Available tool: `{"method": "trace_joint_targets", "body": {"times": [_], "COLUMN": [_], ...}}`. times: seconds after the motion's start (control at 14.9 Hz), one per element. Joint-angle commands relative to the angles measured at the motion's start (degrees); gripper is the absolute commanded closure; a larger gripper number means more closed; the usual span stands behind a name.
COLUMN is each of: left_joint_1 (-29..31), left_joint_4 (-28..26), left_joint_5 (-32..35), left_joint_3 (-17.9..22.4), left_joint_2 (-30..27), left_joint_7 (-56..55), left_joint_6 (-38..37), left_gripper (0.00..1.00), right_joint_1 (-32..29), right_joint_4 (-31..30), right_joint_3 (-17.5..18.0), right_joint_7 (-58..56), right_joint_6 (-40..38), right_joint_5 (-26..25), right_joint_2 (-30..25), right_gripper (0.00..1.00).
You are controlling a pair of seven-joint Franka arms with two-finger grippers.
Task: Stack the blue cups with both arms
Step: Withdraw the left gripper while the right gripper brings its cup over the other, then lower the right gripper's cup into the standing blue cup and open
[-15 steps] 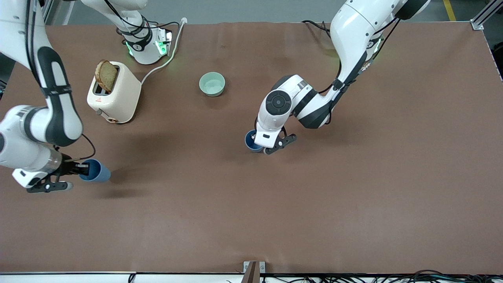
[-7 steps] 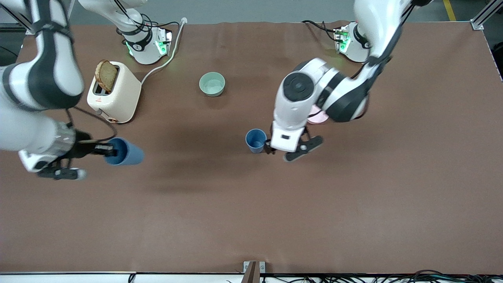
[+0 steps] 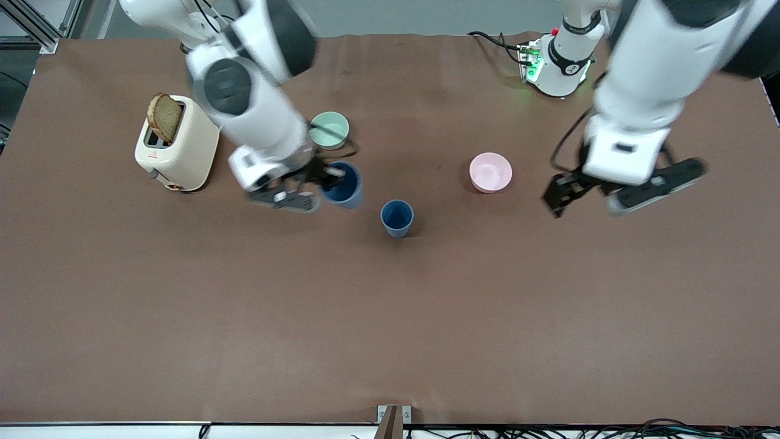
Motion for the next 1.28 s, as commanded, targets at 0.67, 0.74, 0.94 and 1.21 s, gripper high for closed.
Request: {"method": "trace_joint_targets", "body": {"times": [0.67,0.74,0.94,1.21], "left_joint_1": [5.4,5.5,5.3,5.0], "left_joint_4": [-3.8,-3.7,-3.4,-3.2], "left_joint_5": [-8.5,-8.5,-9.7,-10.9], "left_joint_3": [11.0,10.9,10.5,10.4], "left_joint_2": [-9.1,-8.9,-8.7,-8.5], "left_joint_7": [38.9,39.2,39.3,39.4], "left_joint_6": [-10.9,-10.9,-10.9,-10.7], "left_gripper": [0.0,0.0,0.0,0.0], "right_joint_1": [7.3,7.3,7.9,8.1], "right_joint_4": [4.6,4.6,4.1,4.1], "right_joint_3": [-0.6,-0.6,-0.6,-0.6], "right_joint_7": [7.9,7.9,7.8,7.9], "right_joint_6": [9.7,9.6,9.2,9.3], "right_joint_5": [-7.1,-7.2,-9.4,-9.5], "right_joint_2": [13.5,13.5,13.5,14.1], "right_gripper": [0.98,0.98,0.98,0.98]}}
